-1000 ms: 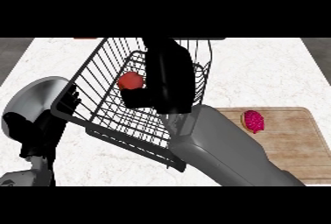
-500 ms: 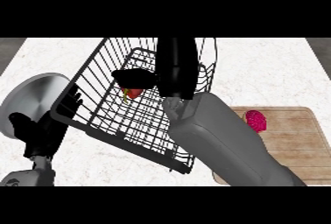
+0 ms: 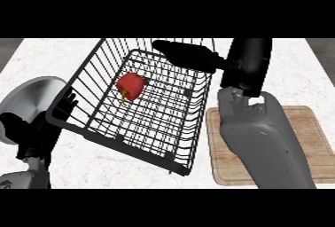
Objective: Pick the bell pepper from the cutting board and place it in the tiered basket
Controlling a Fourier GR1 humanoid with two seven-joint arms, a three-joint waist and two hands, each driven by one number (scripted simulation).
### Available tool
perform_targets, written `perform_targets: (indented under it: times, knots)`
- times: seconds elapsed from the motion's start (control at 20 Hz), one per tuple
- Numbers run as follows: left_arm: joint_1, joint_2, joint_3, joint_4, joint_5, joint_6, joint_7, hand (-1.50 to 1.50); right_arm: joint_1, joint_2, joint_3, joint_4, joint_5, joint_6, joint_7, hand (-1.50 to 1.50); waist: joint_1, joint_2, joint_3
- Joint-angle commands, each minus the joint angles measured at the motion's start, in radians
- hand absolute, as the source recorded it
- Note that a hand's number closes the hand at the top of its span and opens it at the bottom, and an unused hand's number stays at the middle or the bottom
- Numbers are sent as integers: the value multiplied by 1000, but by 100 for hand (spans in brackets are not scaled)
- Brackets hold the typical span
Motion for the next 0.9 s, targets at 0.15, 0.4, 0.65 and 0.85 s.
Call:
perform_targets:
  times: [0.15, 0.4, 0.65, 0.85]
  knots:
    - [71, -9, -13, -101, 4, -3, 34, 0, 164, -159, -179, -253, -62, 72, 53, -150, -1, -3, 0]
    - [26, -4, 8, -20, -4, -9, -5, 0, 329, -287, -320, -472, -235, 170, 35, -150, -11, -1, 0]
    - [80, -20, -11, -58, -17, -16, -18, 0, 436, -400, -531, -515, -473, 285, -26, -150, -3, 0, 0]
    - [25, -25, -7, -23, -29, -1, -7, 0, 528, -469, -724, -493, -669, 399, -140, -150, -8, 0, 0]
